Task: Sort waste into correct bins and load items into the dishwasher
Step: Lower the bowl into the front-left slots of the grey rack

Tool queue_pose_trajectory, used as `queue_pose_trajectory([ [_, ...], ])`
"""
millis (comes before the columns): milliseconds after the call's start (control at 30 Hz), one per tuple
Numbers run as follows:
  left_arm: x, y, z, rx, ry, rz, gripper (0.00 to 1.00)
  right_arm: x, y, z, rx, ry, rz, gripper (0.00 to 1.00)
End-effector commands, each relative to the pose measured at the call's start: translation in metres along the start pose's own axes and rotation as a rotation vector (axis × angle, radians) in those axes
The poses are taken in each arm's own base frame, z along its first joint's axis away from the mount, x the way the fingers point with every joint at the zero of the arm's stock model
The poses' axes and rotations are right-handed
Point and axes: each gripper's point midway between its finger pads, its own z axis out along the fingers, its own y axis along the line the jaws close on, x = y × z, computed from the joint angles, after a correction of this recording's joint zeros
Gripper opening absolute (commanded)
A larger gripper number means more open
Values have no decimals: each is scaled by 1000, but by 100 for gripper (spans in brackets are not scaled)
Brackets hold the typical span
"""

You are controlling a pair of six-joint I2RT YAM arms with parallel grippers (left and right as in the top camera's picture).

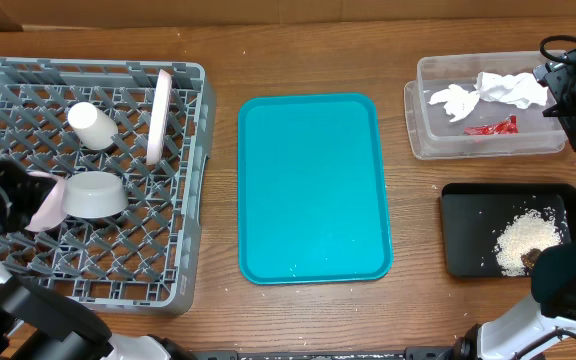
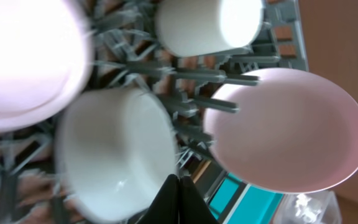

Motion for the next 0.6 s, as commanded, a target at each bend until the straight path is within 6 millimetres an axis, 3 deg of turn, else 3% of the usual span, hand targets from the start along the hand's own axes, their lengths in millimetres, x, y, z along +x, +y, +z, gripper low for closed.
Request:
queue_pose_trajectory([
  [0,2,-31,12,9,-8,97,4,-5,1,-11,-24,-28,8,100],
  [67,3,-39,22,-35,-13,152,4,-5,1,-11,-24,-27,8,100],
  [267,-4,-10,27,-336,-100,64,4,-5,1,-11,-24,-27,9,100],
  [567,2,1,35,-355,-86,49,4,-5,1,-11,-24,-27,8,100],
])
